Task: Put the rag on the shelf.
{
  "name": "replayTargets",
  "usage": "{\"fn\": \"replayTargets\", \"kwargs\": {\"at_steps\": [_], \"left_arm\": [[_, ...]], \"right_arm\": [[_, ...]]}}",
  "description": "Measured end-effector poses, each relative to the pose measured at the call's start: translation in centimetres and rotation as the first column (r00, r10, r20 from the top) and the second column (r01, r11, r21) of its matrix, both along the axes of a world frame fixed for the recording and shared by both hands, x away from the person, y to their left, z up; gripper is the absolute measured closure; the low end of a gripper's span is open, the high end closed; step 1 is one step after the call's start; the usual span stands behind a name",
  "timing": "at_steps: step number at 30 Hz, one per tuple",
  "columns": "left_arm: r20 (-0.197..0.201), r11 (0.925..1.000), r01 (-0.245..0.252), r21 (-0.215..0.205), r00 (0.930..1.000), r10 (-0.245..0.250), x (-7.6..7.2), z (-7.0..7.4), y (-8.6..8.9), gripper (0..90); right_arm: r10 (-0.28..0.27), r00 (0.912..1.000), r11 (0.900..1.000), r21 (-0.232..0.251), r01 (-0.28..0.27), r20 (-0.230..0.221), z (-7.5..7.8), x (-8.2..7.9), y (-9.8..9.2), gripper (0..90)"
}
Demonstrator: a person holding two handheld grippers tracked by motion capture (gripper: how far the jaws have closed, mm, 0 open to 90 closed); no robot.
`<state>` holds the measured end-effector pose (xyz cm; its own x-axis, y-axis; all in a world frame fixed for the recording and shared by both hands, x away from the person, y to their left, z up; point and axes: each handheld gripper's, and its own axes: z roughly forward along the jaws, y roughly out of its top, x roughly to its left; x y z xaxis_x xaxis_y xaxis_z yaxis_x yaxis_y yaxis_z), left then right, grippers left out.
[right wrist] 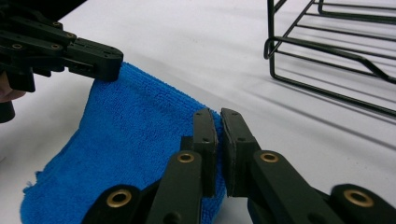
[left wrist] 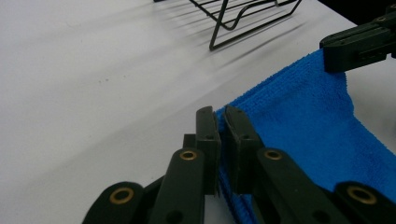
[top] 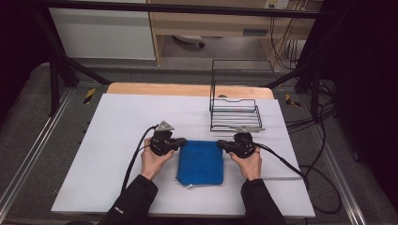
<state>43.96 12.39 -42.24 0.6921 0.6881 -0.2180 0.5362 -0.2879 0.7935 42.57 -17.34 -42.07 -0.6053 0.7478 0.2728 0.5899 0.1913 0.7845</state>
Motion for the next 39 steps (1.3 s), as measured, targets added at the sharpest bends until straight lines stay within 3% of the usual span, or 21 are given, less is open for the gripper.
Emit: {"fn": "replayTargets", "kwargs": {"at_steps": [12,21,26,31,37,39], "left_arm": [[0.074,0.9982,0.000,-0.059,0.9972,0.004,-2.0,1.6,0.3,84.8],[0.127,0.9970,0.011,-0.076,0.9919,-0.002,-3.2,2.8,-0.1,84.8],[0.160,0.9960,0.006,-0.090,0.9871,0.009,-3.6,3.6,-0.1,84.8],[0.197,0.9916,0.005,-0.129,0.9801,0.021,-3.9,4.5,-0.1,84.8],[0.242,0.9878,0.016,-0.155,0.9699,0.022,-4.3,5.5,-0.3,84.7],[0.257,0.9859,0.021,-0.166,0.9662,0.023,-4.4,5.9,-0.3,84.8]], "right_arm": [[0.004,0.9975,0.999,0.044,-0.007,0.070,1.4,-1.7,-0.6,85.8],[0.000,0.9924,0.998,0.055,-0.007,0.123,2.4,-3.1,-1.2,85.9],[-0.006,0.9848,0.998,0.059,-0.004,0.173,3.4,-3.7,-1.2,85.9],[-0.020,0.9772,0.997,0.078,0.004,0.211,4.5,-4.1,-1.4,85.9],[-0.040,0.9573,0.996,0.084,0.016,0.287,5.8,-4.8,-1.6,85.9],[-0.041,0.9547,0.996,0.084,0.017,0.295,6.0,-4.9,-1.7,85.9]]}}
